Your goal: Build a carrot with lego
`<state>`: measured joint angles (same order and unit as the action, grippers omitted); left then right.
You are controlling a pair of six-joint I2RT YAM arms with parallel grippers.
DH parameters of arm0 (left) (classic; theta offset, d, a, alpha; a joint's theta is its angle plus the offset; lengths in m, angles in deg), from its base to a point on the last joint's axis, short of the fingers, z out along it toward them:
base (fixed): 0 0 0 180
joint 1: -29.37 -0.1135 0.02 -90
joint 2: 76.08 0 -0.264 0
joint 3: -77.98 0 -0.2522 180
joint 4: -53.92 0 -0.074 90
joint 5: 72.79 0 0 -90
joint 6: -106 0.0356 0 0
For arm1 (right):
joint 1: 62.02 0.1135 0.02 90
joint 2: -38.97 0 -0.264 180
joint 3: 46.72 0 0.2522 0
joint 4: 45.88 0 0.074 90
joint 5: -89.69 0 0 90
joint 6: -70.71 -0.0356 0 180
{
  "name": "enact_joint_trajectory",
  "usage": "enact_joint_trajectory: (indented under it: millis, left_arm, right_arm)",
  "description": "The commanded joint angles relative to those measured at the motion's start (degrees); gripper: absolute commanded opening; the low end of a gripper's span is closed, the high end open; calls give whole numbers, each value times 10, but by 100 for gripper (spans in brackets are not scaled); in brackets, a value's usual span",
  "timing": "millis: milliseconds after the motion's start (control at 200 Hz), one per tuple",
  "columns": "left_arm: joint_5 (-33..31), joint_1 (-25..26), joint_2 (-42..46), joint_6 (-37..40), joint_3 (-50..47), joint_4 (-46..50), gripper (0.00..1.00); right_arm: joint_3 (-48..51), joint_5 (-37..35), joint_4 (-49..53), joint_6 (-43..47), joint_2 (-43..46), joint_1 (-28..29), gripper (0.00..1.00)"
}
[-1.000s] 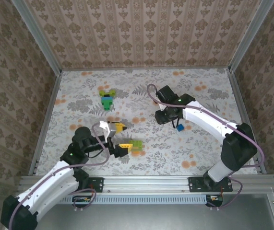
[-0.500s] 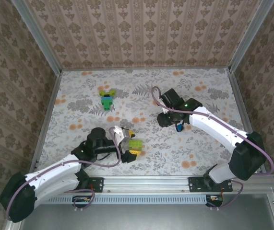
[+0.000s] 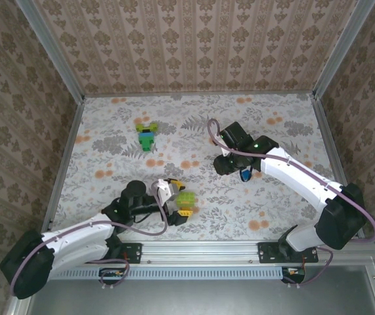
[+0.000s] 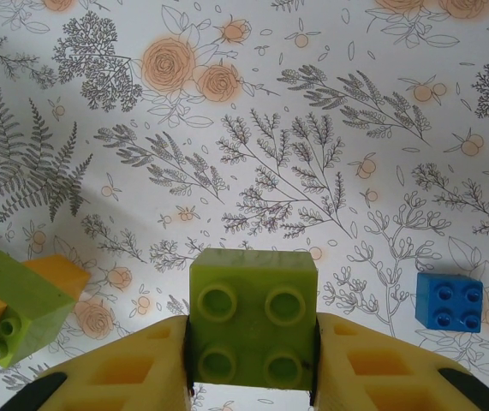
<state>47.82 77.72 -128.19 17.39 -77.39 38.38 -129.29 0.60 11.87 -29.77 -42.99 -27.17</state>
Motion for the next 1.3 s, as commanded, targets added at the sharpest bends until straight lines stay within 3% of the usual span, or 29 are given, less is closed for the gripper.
enact_joint_trajectory:
  millis: [0, 590, 945, 1120, 1295]
  left_arm:
    - [-4, 2, -35, 39, -10, -61, 100]
    - [98, -58, -195, 43, -53, -256, 96]
    - [129, -65, -220, 59, -46, -268, 84]
    - [138, -64, -231, 67, -44, -272, 66]
    - [137, -65, -267, 74, -39, -293, 63]
  right_arm:
    - [-2, 10, 24, -5, -4, 6, 35]
    - [-79, -21, 68, -23, -51, 48, 35]
    - [-90, -10, 74, -34, -63, 55, 34]
    - [-100, -13, 88, -45, -66, 63, 34]
    - [-117, -20, 103, -57, -66, 76, 34]
